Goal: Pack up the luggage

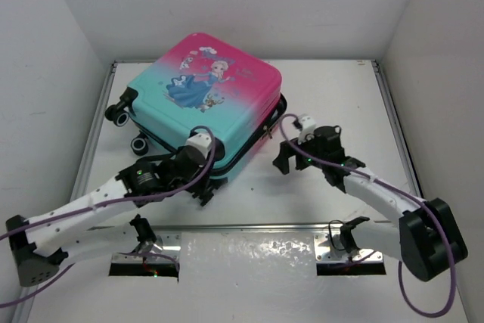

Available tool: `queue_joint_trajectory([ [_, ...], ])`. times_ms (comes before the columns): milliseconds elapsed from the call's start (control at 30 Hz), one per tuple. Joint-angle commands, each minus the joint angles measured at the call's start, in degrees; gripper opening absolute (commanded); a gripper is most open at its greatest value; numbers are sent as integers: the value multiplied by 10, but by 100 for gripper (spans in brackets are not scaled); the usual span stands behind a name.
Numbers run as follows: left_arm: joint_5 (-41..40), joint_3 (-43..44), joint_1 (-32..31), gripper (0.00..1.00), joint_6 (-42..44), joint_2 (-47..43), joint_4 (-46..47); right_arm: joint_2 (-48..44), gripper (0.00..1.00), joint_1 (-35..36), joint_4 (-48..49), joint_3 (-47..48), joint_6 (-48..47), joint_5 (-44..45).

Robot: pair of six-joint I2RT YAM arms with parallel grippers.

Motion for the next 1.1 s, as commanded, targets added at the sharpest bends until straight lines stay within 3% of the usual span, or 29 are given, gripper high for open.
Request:
queue_joint_trajectory([
  [0,-135,82,4,0,-41,-63,-4,15,96,77,91,13,-57,49],
  [200,-109,69,4,0,8,-3,23,114,81,91,188,33,-66,79],
  [467,-69,24,4,0,52,-29,90,206,62,91,151,150,-95,35],
  [667,-3,2,4,0,90,-51,130,232,60,86,67,236,-117,42],
  [833,37,0,4,0,105,-30,139,297,31,43,0,314,-101,-41],
  [933,54,1,4,0,112,-7,139,299,29,37,15,301,-110,-51],
  [1067,71,6,4,0,120,30,138,295,14,35,31,300,-144,-43],
])
